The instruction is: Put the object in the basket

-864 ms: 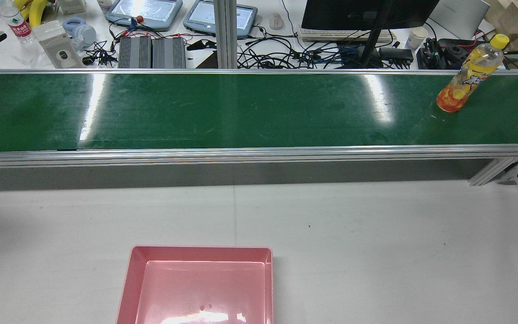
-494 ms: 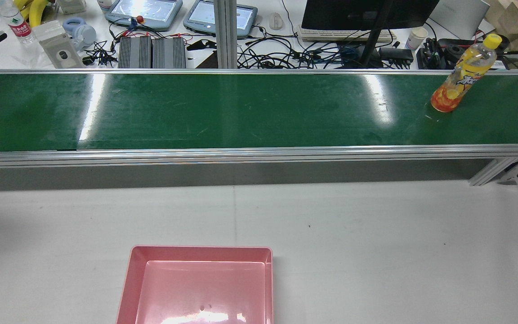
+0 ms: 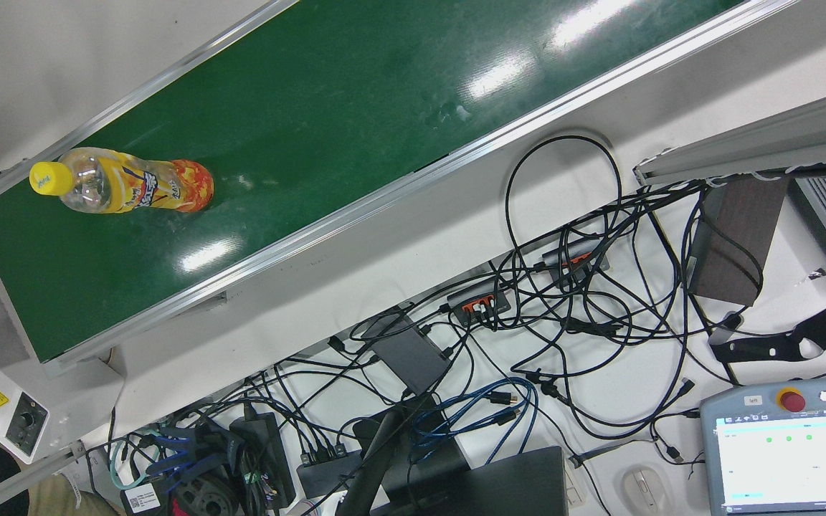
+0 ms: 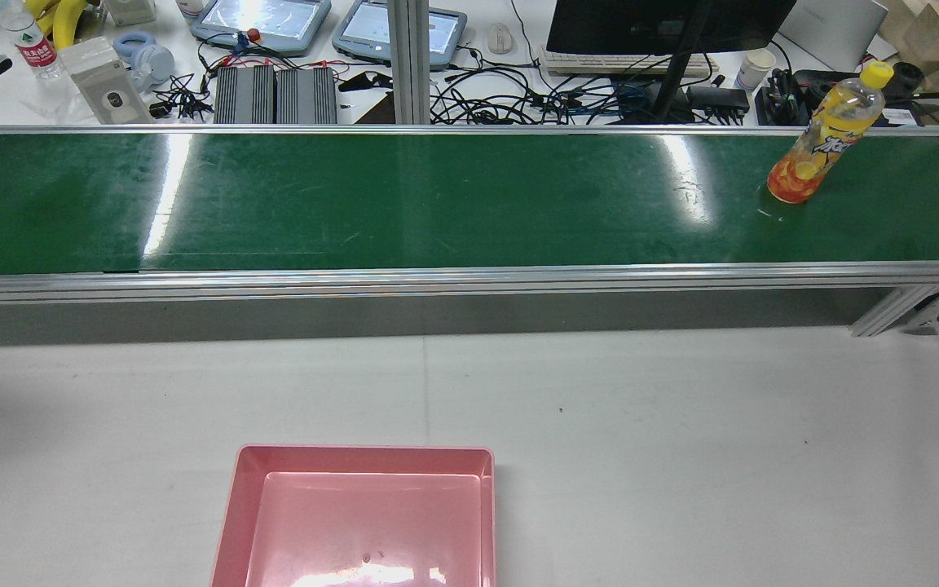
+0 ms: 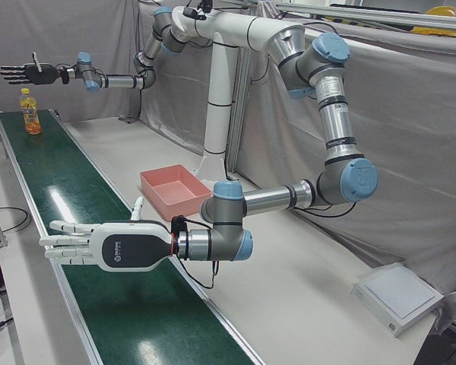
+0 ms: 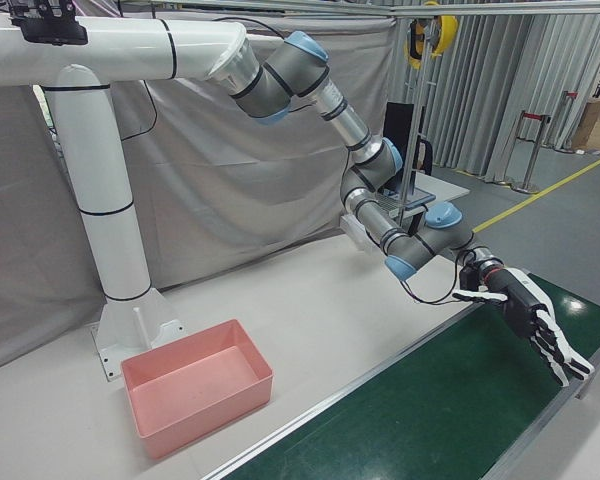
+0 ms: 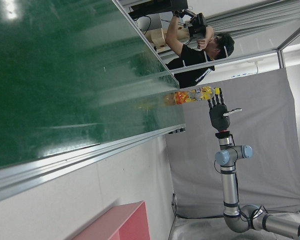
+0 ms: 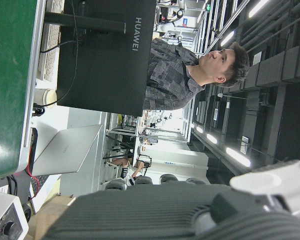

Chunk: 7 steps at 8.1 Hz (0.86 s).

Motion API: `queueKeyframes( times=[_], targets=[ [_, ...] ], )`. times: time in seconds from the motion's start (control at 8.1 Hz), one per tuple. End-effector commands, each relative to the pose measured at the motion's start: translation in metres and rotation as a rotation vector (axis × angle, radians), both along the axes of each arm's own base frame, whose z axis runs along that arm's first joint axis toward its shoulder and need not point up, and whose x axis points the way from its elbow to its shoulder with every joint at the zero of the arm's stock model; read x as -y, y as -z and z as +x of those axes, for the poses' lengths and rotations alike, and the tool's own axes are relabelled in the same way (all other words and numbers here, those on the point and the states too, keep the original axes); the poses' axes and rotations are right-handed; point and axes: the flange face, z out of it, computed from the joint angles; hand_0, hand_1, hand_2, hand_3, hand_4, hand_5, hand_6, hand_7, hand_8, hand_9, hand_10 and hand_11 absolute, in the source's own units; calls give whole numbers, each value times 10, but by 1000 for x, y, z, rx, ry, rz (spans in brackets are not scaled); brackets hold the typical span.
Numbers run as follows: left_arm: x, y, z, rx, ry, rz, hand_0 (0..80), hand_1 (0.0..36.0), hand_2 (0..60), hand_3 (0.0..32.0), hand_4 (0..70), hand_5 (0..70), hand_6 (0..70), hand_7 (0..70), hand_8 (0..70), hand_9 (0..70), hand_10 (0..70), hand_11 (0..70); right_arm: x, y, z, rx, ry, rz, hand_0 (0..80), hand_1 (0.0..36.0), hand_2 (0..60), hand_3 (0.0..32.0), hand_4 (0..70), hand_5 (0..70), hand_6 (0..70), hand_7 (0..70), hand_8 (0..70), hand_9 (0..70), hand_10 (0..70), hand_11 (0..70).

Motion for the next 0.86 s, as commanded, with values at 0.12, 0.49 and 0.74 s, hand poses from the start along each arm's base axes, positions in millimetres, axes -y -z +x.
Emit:
queueKeyframes(
  times=[0.12,0.49,0.74],
  targets=[
    [-1,3,-1,0,0,3,537,21,0,10,65,135,0,0,12,10,50,85,0,-1,0,0,0,-1,0,0,0,0,0,0,0,0,0,0,0,0],
    [-1,4,0,-1,-2,2,538,15,0,10,66,132,0,0,13,9,49,83,0,-1,0,0,0,-1,0,0,0,0,0,0,0,0,0,0,0,0],
    [-1,4,0,-1,-2,2,539,14,0,8,66,134,0,0,14,11,50,85,0,-1,0,0,0,-2,0,0,0,0,0,0,0,0,0,0,0,0]
  ],
)
